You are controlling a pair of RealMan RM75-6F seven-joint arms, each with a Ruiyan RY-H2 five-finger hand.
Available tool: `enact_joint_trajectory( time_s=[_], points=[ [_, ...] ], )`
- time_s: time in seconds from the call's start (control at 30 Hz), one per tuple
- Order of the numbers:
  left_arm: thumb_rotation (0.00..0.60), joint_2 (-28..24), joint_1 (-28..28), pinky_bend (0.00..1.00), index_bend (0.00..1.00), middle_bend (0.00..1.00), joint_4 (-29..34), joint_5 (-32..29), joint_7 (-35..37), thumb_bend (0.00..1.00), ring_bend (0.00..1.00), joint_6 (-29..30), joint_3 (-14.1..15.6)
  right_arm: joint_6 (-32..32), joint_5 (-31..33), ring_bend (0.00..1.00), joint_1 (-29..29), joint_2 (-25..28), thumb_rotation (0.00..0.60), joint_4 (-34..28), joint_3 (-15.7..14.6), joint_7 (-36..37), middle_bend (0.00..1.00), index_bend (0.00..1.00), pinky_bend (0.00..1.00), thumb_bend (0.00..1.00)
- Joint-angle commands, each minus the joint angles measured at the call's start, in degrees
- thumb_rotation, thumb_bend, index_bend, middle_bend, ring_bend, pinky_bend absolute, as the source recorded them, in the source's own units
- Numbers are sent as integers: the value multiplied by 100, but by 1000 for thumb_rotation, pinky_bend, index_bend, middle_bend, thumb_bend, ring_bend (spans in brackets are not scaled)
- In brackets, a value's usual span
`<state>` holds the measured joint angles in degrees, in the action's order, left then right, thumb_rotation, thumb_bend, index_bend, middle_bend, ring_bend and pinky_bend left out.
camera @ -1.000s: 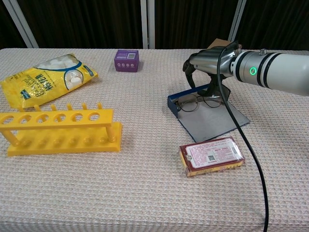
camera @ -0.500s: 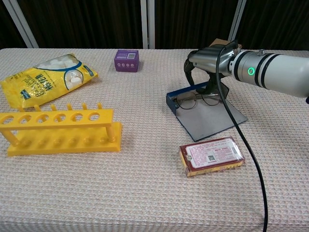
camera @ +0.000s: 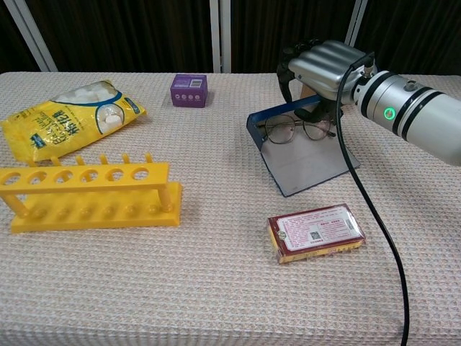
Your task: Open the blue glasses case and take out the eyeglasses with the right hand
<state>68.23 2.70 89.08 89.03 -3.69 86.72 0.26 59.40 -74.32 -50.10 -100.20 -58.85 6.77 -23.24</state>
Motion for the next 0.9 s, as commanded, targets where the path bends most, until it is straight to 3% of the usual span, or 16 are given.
enact_joint_trajectory(
  time_s=[0.03, 0.23, 0.4, 0.47, 0.67, 0.8, 0.9],
  points=[
    [600, 4, 1, 139, 215, 155, -13, -1, 14, 24, 118, -3, 0, 279, -176, 0, 158, -247, 600, 298, -13, 131, 213, 607, 0, 437],
    [600, 24, 6, 139, 214, 155, -46, 6, 43, 24, 118, -2, 0, 238, -240, 0, 204, -432, 600, 661, 36, 295, 212, 608, 0, 445],
    [600, 28, 14, 139, 213, 155, -39, 1, 33, 24, 118, -23, 5, -190, 8, 0, 80, -491, 600, 791, 258, 206, 204, 593, 0, 439],
    [600, 25, 19, 139, 213, 155, -28, 4, 21, 24, 118, -29, 5, -427, 180, 0, 0, -487, 600, 772, 389, 130, 185, 536, 0, 412],
    [600, -4, 2, 139, 212, 155, 4, -33, -6, 24, 118, -29, 8, -651, 352, 0, -45, -157, 600, 212, 537, -53, 120, 189, 0, 304],
    [600, -10, -1, 139, 212, 155, 9, -50, -9, 24, 118, -36, 8, -588, 333, 0, 129, 312, 600, -476, 476, -47, 108, 83, 0, 296],
    [600, -13, 12, 139, 212, 155, 18, -45, -17, 24, 118, -60, 11, -494, 217, 0, 316, 687, 600, -996, 338, 67, 112, 94, 0, 296]
  ],
)
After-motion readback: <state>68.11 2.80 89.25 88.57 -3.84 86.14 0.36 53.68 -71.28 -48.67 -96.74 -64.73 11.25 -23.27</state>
